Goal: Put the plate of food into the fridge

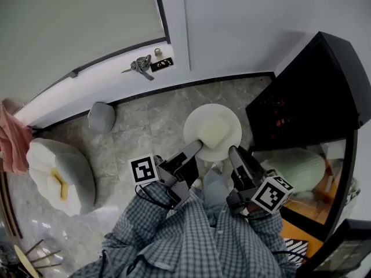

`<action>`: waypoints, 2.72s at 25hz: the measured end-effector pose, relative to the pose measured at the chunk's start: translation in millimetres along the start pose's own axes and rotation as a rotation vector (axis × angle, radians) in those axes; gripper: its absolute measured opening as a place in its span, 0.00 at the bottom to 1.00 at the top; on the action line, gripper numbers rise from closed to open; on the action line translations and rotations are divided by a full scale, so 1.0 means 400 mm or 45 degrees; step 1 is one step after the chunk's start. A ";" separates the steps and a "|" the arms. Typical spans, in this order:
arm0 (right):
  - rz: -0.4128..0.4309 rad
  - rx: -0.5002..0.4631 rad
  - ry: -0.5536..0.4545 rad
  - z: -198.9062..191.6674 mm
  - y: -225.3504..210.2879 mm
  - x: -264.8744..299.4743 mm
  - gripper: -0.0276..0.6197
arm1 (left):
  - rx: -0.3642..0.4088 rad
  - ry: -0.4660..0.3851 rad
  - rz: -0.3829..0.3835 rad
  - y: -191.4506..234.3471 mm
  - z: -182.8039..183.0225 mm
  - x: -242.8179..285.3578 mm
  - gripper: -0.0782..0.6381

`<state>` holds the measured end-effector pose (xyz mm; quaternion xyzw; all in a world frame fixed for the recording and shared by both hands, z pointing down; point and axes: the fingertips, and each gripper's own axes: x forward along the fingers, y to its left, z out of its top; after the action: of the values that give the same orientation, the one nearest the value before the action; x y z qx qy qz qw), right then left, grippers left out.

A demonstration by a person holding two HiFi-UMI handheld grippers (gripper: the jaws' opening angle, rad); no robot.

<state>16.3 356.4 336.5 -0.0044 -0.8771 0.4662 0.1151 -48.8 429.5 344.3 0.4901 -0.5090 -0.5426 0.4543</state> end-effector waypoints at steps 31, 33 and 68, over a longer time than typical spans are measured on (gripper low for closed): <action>0.031 0.028 0.011 0.227 -0.116 -0.001 0.16 | -0.012 -0.026 0.019 -0.010 0.004 0.251 0.17; 0.025 0.033 0.003 0.250 -0.142 -0.010 0.16 | -0.011 -0.021 0.020 -0.002 -0.006 0.283 0.17; -0.127 0.032 -0.194 0.482 -0.297 0.008 0.16 | -0.024 0.204 -0.014 0.027 0.042 0.597 0.17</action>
<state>-14.8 132.0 330.5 0.0763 -0.8765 0.4700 0.0712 -91.1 193.6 338.6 0.5304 -0.4632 -0.5089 0.4951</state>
